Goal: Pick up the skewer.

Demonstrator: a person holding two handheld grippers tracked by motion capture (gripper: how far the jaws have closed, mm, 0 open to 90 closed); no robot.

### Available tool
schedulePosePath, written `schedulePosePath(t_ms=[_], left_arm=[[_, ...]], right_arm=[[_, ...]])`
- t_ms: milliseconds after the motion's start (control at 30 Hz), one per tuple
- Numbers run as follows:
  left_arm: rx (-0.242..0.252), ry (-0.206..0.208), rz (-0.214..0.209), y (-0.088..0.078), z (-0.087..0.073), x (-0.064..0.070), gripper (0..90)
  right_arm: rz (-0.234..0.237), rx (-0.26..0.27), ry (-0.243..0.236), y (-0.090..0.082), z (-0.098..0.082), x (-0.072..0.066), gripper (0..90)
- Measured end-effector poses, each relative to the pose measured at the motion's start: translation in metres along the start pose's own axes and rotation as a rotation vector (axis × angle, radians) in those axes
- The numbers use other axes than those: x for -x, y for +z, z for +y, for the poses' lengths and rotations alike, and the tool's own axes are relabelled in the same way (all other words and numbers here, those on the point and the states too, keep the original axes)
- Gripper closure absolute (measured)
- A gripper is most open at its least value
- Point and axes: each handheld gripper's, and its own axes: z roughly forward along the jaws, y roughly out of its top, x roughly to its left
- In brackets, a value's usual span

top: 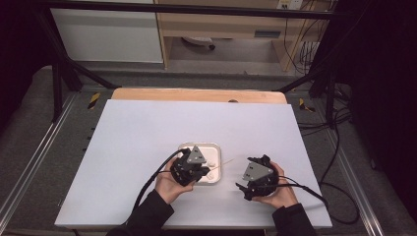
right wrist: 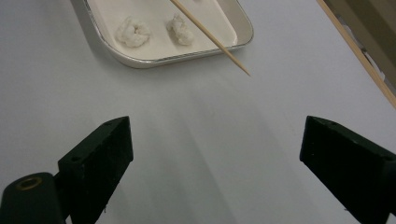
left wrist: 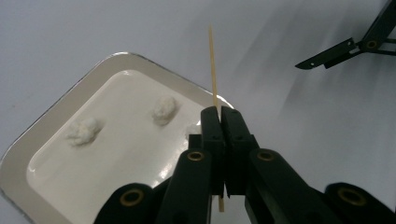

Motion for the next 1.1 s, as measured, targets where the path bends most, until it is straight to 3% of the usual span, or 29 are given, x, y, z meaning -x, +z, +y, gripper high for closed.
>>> schedulePosePath(t_ms=[267, 533, 800, 833, 900, 1100], left_arm=[[-0.021, 0.046, -0.031, 0.014, 0.012, 0.013, 88.8], [-0.038, 0.072, -0.051, 0.019, 0.018, 0.019, 88.8], [-0.052, 0.085, -0.060, 0.023, 0.020, 0.023, 88.8], [-0.054, 0.087, -0.061, 0.023, 0.020, 0.023, 88.8], [-0.055, 0.091, -0.065, 0.024, 0.021, 0.025, 88.8], [-0.056, 0.103, -0.074, 0.026, 0.023, 0.029, 88.8]], right_arm=[[0.009, 0.008, -0.064, 0.000, -0.001, -0.002, 18.4], [0.009, 0.040, -0.173, 0.001, -0.003, -0.003, 28.2], [0.010, 0.037, -0.263, 0.003, -0.006, -0.005, 36.5], [0.009, 0.032, -0.300, 0.004, -0.006, -0.005, 39.5], [0.004, 0.032, -0.330, 0.004, -0.006, -0.006, 42.2], [0.008, 0.038, -0.396, 0.005, -0.007, -0.007, 53.0]])
